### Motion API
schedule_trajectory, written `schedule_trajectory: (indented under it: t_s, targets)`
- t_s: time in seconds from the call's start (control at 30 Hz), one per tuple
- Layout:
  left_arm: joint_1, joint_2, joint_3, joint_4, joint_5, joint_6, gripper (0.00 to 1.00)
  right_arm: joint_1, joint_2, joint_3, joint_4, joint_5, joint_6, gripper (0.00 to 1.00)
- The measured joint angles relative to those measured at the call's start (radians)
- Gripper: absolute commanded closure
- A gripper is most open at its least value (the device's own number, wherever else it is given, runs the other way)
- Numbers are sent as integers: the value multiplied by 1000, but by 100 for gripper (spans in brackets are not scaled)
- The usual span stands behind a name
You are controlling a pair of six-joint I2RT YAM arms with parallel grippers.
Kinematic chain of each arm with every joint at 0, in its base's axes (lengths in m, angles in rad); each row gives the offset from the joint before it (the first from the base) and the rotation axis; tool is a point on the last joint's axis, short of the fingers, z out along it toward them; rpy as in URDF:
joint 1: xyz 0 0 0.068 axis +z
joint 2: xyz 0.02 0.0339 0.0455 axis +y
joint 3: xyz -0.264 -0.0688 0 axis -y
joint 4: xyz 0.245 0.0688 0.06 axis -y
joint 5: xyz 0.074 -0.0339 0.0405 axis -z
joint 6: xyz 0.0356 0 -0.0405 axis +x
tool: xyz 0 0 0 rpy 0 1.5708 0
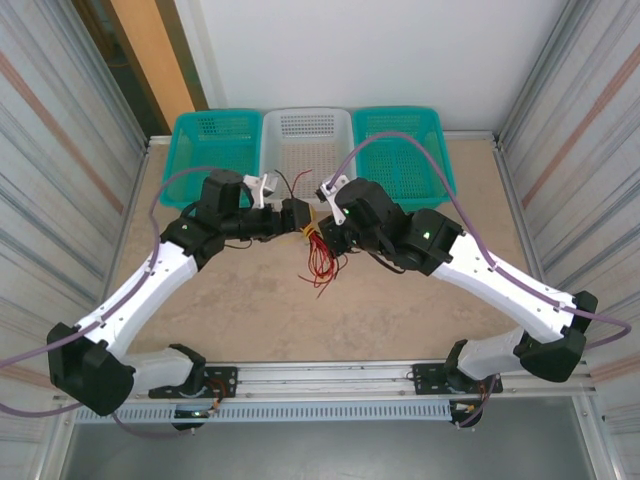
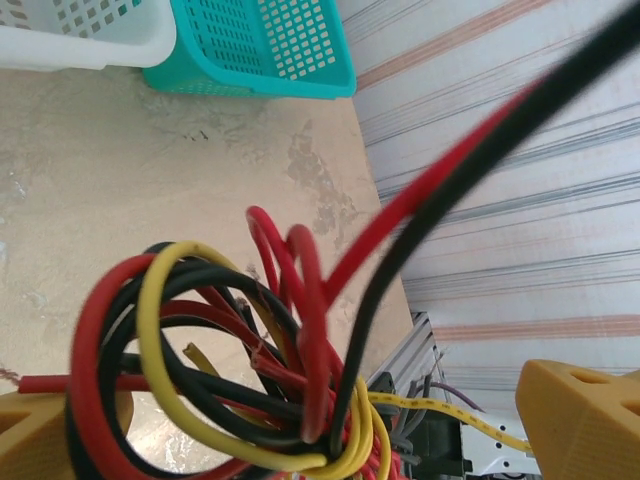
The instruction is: Untangle the cables
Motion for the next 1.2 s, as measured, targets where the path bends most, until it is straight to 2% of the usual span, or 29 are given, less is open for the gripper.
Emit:
schedule_trajectory:
  t_s: [0.27, 0.37, 0.6, 0.77, 0.93, 0.97, 1.0, 1.03, 1.07, 1.1, 1.13, 1.2]
  targets:
    - [22, -5, -50, 23, 3, -35, 1, 12, 0, 8, 3, -1, -7, 100]
    - [22, -5, -74, 55, 11, -59, 8, 13, 0, 11, 10, -1, -15, 100]
    - [22, 8, -100, 131, 52, -119, 34, 14, 0, 11, 13, -1, -19, 100]
    - [22, 8, -105, 157, 68, -139, 67, 14, 6, 11, 13, -1, -18, 100]
    - [22, 8, -109, 187, 83, -161, 87, 14, 16, 11, 13, -1, -18, 100]
    - [22, 8, -110, 195, 85, -164, 91, 14, 16, 11, 13, 0, -18, 93]
    - [22, 8, -110, 200, 88, -167, 96, 14, 16, 11, 14, 3, -18, 77]
    - [22, 9, -110, 208, 90, -168, 99, 14, 16, 11, 17, 9, -15, 57]
    - [22, 11, -110, 214, 93, -170, 100, 14, 16, 11, 24, 19, -11, 47]
    - [22, 12, -110, 220, 96, -174, 100, 14, 14, 11, 31, 29, -9, 28]
    - [24, 14, -111, 230, 101, -178, 100, 13, 11, 10, 38, 38, -2, 17]
    - [32, 16, -116, 248, 111, -193, 100, 2, -8, -8, 59, 41, 13, 13]
